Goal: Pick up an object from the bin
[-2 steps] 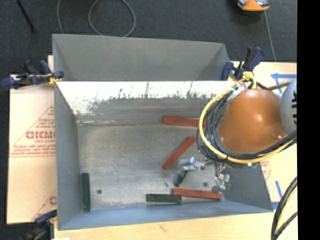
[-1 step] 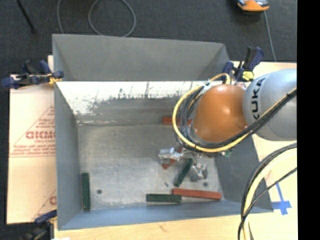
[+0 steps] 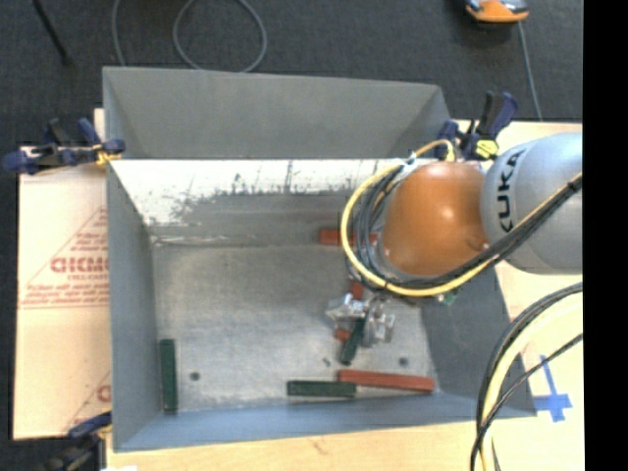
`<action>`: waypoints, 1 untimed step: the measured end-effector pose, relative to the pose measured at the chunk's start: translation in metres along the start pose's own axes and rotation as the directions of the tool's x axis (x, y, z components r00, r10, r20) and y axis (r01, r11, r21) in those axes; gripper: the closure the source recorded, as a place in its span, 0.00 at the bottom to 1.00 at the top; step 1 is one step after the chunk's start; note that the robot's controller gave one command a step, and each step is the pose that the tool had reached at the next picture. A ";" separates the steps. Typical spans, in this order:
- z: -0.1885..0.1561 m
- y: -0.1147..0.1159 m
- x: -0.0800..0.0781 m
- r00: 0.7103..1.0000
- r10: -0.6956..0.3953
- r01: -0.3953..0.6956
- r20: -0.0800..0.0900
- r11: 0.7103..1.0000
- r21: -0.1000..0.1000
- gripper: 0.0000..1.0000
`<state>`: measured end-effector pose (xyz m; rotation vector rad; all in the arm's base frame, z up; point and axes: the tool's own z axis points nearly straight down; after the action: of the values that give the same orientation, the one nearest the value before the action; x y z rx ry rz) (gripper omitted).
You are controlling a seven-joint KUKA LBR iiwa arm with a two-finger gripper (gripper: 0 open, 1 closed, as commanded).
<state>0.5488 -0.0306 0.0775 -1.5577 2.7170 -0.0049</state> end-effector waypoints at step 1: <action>-0.125 -0.005 0.065 1.000 -0.016 0.016 -0.005 1.000 0.002 1.00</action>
Offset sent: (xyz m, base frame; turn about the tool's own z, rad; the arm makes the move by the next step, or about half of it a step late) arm -0.0309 -0.0552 0.1194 -0.0227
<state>0.5196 -0.0895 0.2016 -1.5816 2.7071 -0.0120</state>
